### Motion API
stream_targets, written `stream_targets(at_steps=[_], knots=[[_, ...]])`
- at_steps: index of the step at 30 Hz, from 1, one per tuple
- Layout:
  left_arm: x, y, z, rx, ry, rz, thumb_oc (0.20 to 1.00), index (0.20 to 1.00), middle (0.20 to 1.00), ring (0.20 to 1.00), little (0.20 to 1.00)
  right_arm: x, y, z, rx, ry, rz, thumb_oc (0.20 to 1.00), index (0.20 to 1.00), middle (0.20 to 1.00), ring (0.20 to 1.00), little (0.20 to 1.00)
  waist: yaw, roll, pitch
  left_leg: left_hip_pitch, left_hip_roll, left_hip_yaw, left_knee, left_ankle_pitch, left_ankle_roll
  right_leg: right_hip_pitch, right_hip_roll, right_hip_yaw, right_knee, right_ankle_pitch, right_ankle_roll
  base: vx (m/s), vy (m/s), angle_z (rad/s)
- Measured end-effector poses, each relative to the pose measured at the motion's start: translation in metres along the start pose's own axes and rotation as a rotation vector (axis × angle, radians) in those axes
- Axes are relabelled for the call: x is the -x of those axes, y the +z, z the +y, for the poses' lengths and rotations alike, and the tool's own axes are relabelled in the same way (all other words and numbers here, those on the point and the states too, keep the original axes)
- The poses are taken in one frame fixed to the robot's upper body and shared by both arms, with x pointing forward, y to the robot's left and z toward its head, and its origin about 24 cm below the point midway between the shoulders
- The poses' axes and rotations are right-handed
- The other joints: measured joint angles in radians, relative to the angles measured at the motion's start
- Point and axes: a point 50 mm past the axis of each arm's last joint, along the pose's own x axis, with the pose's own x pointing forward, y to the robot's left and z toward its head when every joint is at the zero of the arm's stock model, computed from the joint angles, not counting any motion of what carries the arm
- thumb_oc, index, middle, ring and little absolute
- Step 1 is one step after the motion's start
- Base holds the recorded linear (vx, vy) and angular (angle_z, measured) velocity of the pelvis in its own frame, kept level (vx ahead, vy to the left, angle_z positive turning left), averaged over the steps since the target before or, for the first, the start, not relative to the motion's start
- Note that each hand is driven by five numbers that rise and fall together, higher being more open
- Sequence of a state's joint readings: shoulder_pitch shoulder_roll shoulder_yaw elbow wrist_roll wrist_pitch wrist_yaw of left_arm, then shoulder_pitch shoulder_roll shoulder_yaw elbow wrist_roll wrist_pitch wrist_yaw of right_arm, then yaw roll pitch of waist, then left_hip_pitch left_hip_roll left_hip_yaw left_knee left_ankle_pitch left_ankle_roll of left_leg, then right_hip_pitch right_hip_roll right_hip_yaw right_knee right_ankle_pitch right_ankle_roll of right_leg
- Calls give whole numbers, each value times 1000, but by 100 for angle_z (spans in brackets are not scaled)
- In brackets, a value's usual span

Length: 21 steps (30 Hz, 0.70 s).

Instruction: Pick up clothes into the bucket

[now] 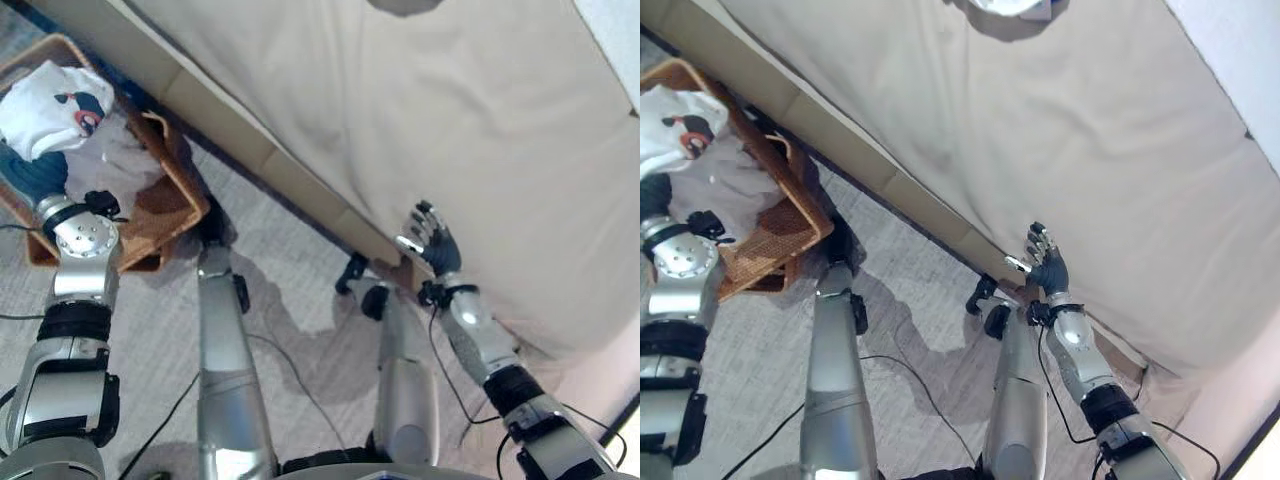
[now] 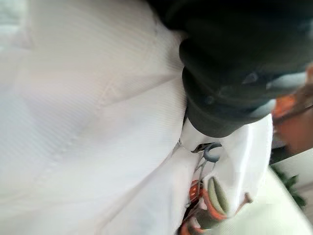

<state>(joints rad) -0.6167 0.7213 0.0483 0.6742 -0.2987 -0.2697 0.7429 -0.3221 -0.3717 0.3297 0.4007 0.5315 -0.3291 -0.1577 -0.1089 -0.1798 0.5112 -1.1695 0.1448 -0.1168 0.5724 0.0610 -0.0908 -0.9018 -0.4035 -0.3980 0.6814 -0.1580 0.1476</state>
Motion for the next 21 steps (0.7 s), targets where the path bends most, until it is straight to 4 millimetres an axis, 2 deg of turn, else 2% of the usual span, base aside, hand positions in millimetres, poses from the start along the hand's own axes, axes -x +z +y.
stream_targets(at_steps=[3,4,8,15,20,21], knots=[[3,-18,1,-8,12,98,200,200,200,200,200,0,2,-1,5,-2,-5,1000,1000,1000,1000,1000,-11,0,0,-1,6,10,12,-12,3,-12,3,16,1,0,0,11,50,-14],[3,-25,2,-10,11,152,1000,1000,1000,1000,1000,1,1,-2,7,-5,-1,1000,1000,1000,1000,1000,-17,0,0,-1,9,10,12,-14,1,-15,6,18,0,1,0,12,37,-9],[8,-31,-7,25,-46,212,1000,1000,1000,1000,1000,2,1,-7,21,-12,0,1000,1000,1000,1000,1000,-14,0,0,-1,13,9,11,-16,-1,-17,12,20,-3,0,-1,3,12,-3],[11,-31,-8,50,-77,214,1000,1000,1000,1000,1000,1,5,-13,36,-28,-11,1000,1000,1000,1000,1000,-2,0,0,10,12,21,22,-21,-1,-10,11,33,-4,1,-1,-3,9,-1],[25,-41,-8,131,-39,284,1000,1000,1000,1000,1000,2,2,-17,32,-52,-1,1000,1000,1000,1000,1000,14,1,0,120,15,38,-9,-27,2,92,14,35,-44,12,3,0,0,0],[35,-49,-7,154,-18,321,1000,1000,1000,1000,1000,5,0,-19,38,-59,7,1000,1000,1000,1000,1000,20,-1,-1,184,17,45,-34,-31,4,154,21,31,-76,18,9,0,0,0]])
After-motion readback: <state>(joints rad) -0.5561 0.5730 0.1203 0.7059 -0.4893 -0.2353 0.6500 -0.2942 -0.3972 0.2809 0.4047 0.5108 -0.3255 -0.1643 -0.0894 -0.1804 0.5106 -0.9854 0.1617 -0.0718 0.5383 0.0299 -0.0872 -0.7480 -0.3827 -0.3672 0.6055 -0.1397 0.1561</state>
